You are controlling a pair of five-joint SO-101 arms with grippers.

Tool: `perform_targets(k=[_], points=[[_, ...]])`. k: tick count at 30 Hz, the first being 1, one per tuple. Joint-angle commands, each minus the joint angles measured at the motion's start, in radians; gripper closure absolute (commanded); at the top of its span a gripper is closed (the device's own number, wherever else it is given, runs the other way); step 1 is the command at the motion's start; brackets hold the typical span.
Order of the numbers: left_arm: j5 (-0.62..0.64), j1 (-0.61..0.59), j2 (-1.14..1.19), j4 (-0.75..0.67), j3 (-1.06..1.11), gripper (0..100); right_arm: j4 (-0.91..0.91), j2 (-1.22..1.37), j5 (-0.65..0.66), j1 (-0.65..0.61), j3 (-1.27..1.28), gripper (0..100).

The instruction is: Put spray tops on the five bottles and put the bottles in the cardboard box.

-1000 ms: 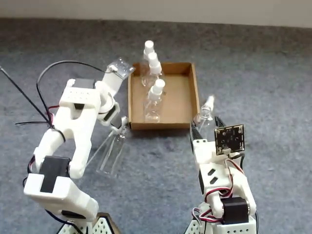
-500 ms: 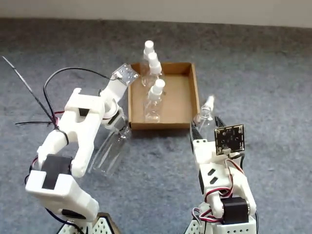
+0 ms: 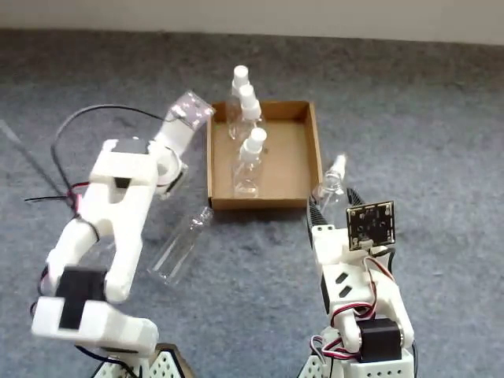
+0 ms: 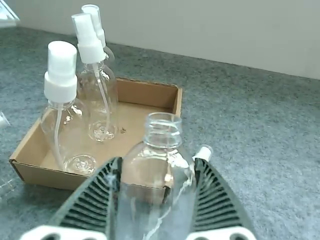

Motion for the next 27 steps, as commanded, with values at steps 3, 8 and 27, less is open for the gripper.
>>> perform_targets(k=[3, 8, 27], points=[[0.086, -0.041, -0.426, 0.196, -0.197, 91, 0.001, -0.015, 0.012, -0.002, -0.061, 99.4], [0.232, 0.081, -0.659, 0.284, -0.481, 91, -0.056, -0.015, 0.002, -0.117, -0.065, 99.4], [0.428, 0.696, -0.561, -0.117, -0.662, 99, -0.332, -0.015, -0.132, -0.341, -0.061, 99.4]])
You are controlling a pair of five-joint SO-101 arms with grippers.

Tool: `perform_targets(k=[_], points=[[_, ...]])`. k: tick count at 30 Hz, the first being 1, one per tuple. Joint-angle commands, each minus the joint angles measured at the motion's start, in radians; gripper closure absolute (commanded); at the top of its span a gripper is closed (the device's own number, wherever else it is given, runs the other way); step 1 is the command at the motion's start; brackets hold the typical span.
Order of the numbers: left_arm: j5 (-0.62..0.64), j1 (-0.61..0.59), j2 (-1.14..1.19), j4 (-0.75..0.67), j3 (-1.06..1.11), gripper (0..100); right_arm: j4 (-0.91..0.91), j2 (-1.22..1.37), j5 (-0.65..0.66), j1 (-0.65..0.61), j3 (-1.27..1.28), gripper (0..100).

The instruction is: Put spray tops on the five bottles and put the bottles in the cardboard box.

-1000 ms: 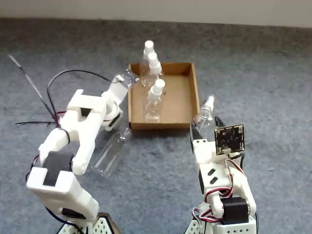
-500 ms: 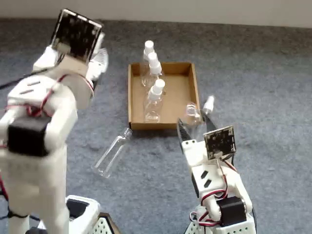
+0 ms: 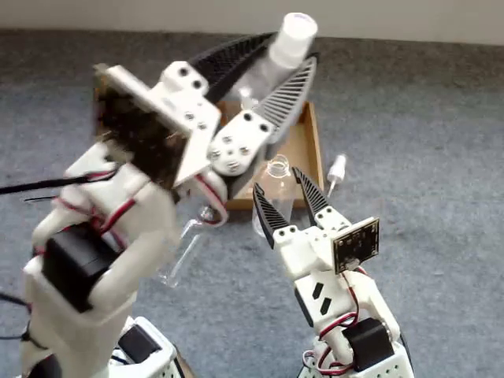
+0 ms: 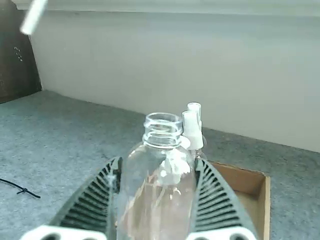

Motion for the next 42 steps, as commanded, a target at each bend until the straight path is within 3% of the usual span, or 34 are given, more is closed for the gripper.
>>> perform_targets(k=[1, 5, 22, 42], points=[[0.028, 0.036, 0.107, -0.089, -0.027, 99, -0.025, -0.015, -0.011, -0.005, -0.061, 99.4], [0.101, 0.033, 0.171, -0.149, -0.027, 99, -0.025, -0.015, -0.011, -0.001, -0.061, 99.4], [0.1, -0.013, 0.289, -0.146, -0.016, 100, -0.022, -0.015, -0.015, -0.001, -0.062, 99.4], [0.098, -0.067, 0.248, -0.173, 0.061, 100, -0.022, -0.015, -0.015, -0.001, -0.062, 99.4]])
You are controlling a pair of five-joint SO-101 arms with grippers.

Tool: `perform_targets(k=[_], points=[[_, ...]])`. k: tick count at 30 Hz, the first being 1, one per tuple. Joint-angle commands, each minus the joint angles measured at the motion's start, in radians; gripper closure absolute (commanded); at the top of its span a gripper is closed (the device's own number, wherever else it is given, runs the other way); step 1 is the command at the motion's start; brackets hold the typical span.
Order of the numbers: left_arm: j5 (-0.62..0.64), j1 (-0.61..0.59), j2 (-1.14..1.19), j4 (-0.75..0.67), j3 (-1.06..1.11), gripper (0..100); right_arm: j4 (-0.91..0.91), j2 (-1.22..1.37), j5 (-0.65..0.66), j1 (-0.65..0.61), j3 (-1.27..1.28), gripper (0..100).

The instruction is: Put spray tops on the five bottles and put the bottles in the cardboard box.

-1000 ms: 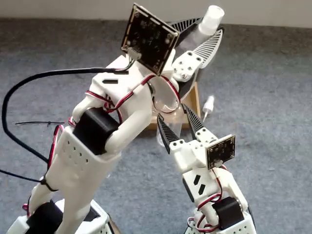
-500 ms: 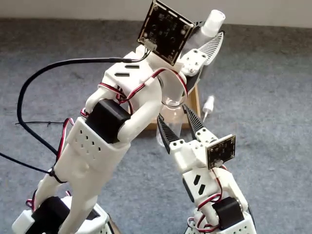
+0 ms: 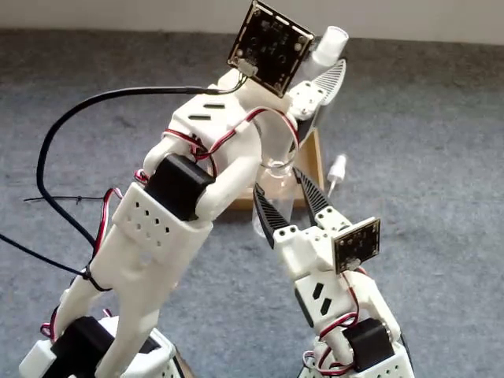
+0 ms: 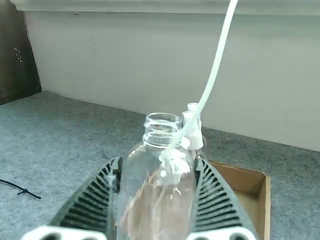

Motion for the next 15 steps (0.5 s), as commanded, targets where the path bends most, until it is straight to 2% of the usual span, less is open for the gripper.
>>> perform_targets(k=[1, 7, 10, 15], points=[[0.003, -0.019, -0.051, -0.054, -0.027, 100, -0.022, -0.015, -0.009, -0.002, -0.062, 99.4], [0.0, -0.019, -0.044, -0.054, -0.104, 100, -0.021, -0.015, -0.008, -0.002, -0.061, 99.4], [-0.071, -0.021, -0.044, -0.054, -0.11, 100, -0.021, -0.015, -0.008, -0.002, -0.061, 99.4], [-0.077, -0.021, -0.045, -0.055, -0.101, 100, -0.021, -0.015, -0.009, -0.002, -0.061, 99.4]])
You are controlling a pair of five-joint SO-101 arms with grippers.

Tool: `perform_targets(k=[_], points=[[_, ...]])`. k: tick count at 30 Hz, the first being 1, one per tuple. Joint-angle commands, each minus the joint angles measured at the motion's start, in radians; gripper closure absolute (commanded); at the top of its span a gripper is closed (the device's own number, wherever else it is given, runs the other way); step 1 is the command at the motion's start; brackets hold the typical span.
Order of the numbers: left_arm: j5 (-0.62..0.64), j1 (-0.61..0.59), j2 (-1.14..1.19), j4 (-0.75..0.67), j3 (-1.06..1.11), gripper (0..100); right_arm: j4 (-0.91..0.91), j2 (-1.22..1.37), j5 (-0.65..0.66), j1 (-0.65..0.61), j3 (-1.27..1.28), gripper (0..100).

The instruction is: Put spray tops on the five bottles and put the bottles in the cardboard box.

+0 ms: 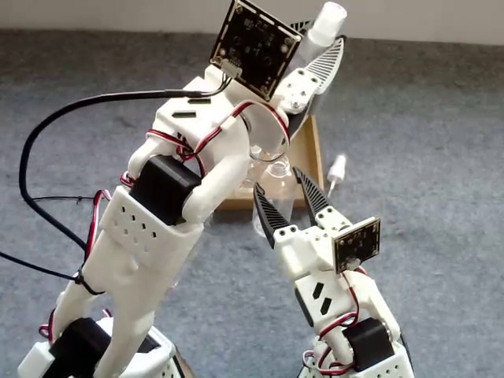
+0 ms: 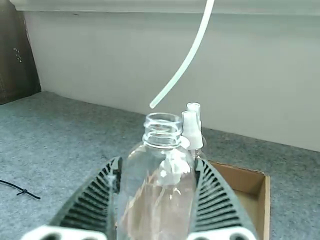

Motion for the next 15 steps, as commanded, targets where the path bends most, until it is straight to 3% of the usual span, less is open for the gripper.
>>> perform_targets(k=[1, 15], points=[[-0.012, -0.01, -0.031, -0.025, -0.039, 100, -0.021, -0.015, -0.009, -0.004, -0.061, 99.4], [-0.011, 0.065, -0.031, -0.026, -0.039, 100, -0.019, -0.012, -0.009, -0.007, -0.059, 99.4]])
